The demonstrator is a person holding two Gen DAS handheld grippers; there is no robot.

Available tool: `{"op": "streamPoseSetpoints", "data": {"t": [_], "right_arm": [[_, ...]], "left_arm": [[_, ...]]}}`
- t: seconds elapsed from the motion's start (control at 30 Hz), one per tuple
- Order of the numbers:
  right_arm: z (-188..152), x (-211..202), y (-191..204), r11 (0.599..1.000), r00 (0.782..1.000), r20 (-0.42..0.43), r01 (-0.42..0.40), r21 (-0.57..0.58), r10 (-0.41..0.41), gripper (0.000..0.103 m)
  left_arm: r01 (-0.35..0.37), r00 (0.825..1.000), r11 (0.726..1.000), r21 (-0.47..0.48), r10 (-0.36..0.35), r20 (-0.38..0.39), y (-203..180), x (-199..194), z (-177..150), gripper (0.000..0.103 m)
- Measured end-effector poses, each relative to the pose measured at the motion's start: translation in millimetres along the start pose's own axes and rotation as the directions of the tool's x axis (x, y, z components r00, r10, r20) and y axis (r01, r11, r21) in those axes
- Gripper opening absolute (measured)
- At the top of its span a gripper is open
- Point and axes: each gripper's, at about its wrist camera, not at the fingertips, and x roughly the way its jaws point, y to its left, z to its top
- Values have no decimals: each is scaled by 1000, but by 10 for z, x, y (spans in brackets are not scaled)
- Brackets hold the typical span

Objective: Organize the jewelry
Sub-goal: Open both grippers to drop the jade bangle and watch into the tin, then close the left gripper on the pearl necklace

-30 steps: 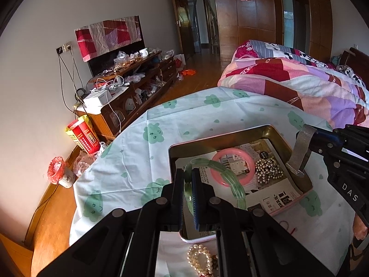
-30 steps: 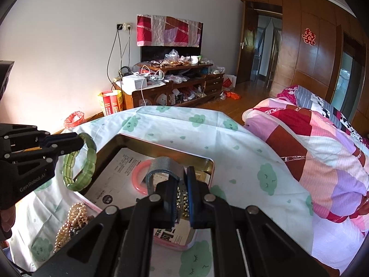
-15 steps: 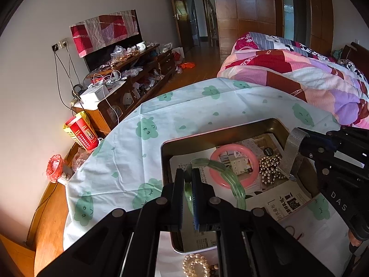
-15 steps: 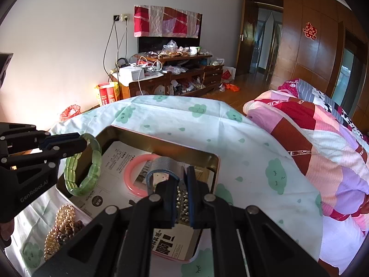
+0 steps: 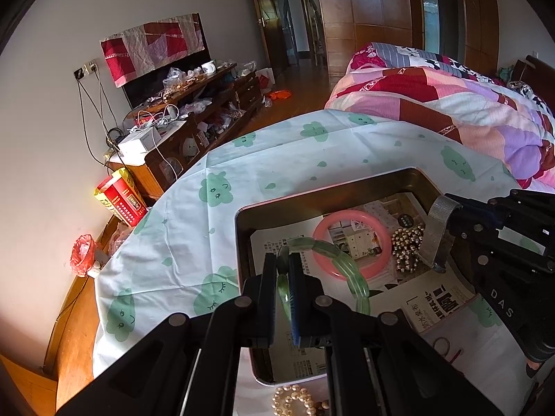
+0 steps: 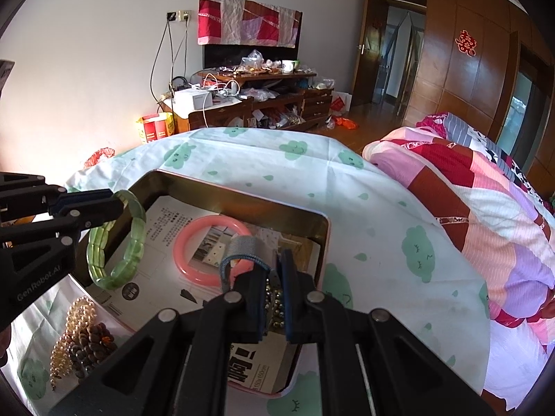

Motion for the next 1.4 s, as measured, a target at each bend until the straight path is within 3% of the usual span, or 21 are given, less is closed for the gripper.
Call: {"op": "streamPoseSetpoints", "data": {"t": [0.1, 0.13, 0.17, 0.2, 0.23, 0.27, 0.3, 0.47, 0.67, 0.83, 1.0, 1.27, 1.4], "right_arm": [[3, 6, 7, 1000, 1000, 1, 5, 0, -5, 11], [4, 7, 4, 1000, 1000, 2, 6, 2, -6, 17], [1, 12, 0, 1000, 1000, 0, 12, 3, -12, 24], [-6, 16, -3, 1000, 1000, -2, 18, 4, -18, 38], [-14, 11, -11, 1000, 1000, 2, 18, 5, -18, 50], [-23, -3, -22, 1000, 1000, 8, 24, 9, -24, 54], [-33, -19, -35, 999, 999, 14, 35, 14, -35, 56], [-79, -108, -76, 998, 999, 18, 48, 35, -49, 59], [-225, -296, -59, 998, 998, 28, 55, 40, -56, 66], [-461, -459, 32, 998, 998, 25, 49, 28, -50, 69], [-735, -607, 129, 999, 999, 17, 27, 37, -28, 73], [-943, -700, 246, 999, 999, 24, 36, 28, -37, 78], [-976, -669, 242, 999, 999, 21, 24, 45, -25, 78]], "left_arm": [[4, 1000, 1000, -2, -4, -14, -10, 36, 2, 10], [-5, 1000, 1000, -5, 5, -19, -2, 41, 2, 14], [-16, 1000, 1000, -7, 16, -17, 3, 35, 0, 24], [-24, 1000, 1000, -6, 24, -10, 9, 18, -1, 32], [-36, 999, 999, -6, 36, 4, 20, -11, -1, 52], [-52, 998, 999, -9, 52, 21, 37, -43, -8, 68], [-66, 997, 998, -16, 67, 47, 66, -96, -20, 71], [-63, 997, 995, -72, 66, 41, 298, -191, -134, 71], [-111, 994, 985, -129, 113, 8, 482, -319, -526, 71], [-127, 992, 982, -138, 125, -19, 423, -457, -974, 71], [-87, 996, 988, -130, 82, -45, 249, -543, -1278, 71], [-65, 996, 993, -103, 57, -75, 70, -503, -1401, 71], [-87, 995, 993, -82, 82, -60, 42, -467, -1409, 71]]}}
